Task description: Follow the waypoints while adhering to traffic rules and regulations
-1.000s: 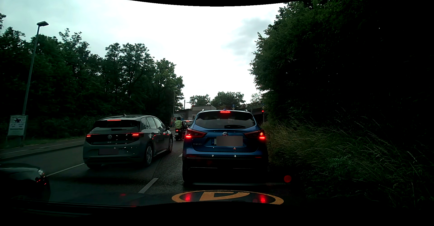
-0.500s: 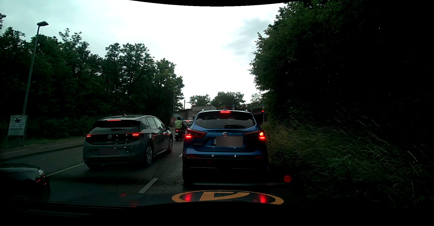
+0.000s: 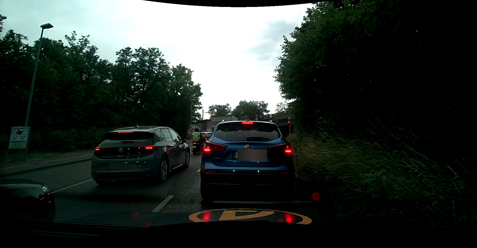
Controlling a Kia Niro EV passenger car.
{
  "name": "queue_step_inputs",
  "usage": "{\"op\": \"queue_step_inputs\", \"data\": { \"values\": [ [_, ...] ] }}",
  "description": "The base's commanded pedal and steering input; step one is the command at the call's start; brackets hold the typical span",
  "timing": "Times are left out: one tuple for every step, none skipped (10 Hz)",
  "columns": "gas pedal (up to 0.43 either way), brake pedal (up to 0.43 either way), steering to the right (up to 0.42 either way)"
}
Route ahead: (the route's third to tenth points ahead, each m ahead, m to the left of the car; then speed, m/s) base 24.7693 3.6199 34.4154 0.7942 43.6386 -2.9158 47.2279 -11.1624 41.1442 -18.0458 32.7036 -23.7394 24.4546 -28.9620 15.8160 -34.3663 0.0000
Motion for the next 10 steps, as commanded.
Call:
{"op": "queue_step_inputs", "data": {
  "values": [
    [0.0,0.274,-0.011],
    [0.0,0.268,-0.011],
    [0.0,0.274,-0.011],
    [0.0,0.274,-0.011],
    [0.0,0.274,-0.011],
    [0.0,0.274,-0.011],
    [0.0,0.274,-0.011],
    [0.0,0.274,-0.011],
    [0.0,0.274,-0.011],
    [0.0,0.274,-0.011]
  ]
}}
